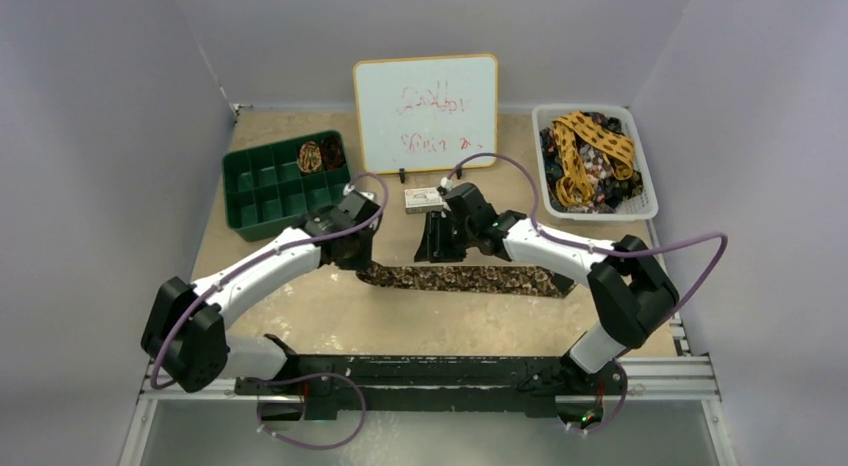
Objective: Roll the ties
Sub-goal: Roll the tie at the center of the board.
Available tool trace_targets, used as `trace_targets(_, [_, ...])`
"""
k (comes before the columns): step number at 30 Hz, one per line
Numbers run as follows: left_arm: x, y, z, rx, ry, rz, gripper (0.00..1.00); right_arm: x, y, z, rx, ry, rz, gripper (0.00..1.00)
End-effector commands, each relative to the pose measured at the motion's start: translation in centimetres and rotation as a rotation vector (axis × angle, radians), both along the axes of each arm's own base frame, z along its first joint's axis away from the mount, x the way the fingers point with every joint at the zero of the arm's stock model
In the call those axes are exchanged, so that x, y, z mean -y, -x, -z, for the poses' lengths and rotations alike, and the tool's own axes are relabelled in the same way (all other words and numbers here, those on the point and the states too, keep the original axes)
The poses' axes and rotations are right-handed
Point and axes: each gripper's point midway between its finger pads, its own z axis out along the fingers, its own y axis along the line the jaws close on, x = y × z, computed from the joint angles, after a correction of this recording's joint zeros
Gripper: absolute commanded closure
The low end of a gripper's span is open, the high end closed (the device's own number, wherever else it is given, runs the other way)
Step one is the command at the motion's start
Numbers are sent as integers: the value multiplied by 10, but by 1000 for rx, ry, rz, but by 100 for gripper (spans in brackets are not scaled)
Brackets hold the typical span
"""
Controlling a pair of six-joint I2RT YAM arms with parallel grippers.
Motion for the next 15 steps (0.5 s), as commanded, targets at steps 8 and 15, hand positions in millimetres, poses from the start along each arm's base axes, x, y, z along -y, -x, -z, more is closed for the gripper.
trace_targets(8, [-17, 0, -11, 35, -451, 45, 100, 46, -14, -9, 100, 125, 191, 49])
trace_targets(15, [6, 1, -10, 53, -549, 91, 100, 80, -19, -8, 121, 189, 341, 46])
